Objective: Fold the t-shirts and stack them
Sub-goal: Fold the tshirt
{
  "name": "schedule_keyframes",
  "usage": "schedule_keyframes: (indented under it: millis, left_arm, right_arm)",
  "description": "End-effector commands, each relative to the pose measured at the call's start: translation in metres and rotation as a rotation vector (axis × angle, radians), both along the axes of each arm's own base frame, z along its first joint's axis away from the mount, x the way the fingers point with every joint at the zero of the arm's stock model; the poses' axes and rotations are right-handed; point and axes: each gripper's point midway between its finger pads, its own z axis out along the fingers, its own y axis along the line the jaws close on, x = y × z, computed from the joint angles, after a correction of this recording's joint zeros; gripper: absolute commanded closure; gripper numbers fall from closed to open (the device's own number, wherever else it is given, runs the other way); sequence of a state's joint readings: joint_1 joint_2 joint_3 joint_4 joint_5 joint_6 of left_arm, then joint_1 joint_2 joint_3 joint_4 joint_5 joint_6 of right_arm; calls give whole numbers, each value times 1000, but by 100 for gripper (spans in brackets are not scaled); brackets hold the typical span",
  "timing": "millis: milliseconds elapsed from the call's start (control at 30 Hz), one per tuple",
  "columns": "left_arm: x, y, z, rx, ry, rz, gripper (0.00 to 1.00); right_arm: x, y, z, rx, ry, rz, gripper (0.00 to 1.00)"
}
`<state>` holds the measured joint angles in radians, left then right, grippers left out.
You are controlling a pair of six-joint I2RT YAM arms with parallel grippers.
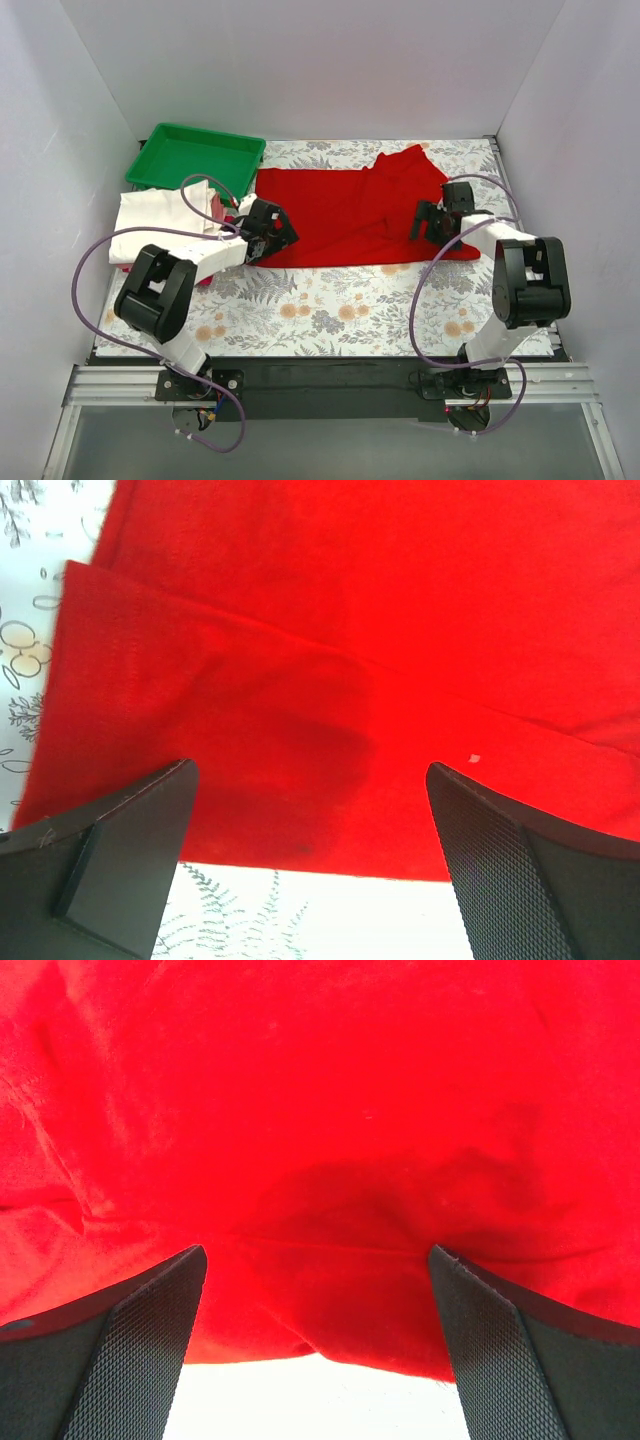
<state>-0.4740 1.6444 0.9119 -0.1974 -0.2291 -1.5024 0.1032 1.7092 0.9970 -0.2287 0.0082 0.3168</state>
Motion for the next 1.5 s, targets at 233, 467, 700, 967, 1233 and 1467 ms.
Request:
schedule_keyframes:
  millis: [233,467,700,967,1233,1467]
  left_arm:
    - [-32,7,-12,-35,61,3,2]
    - [-88,20,-25,-63,122,27,2]
    - [-138,22,-22,-120,166,47,2]
    - [-162,35,-12,-127,152,78,2]
    - [-114,23,68,-126,-79,26,2]
    - [-36,28,96,97,-151,127,2]
  right_arm:
    - [-138,-41,-41,-28,251,-196,2]
    - [-175,-43,-34,-3,233,-260,2]
    - [-189,-42,-20,15,192,-290,2]
    - [-189,-29,-1,108,84,-284,2]
    - [-149,-40,68,37,-131,-204,2]
    - [-123,-37,101,29,-220,-131,2]
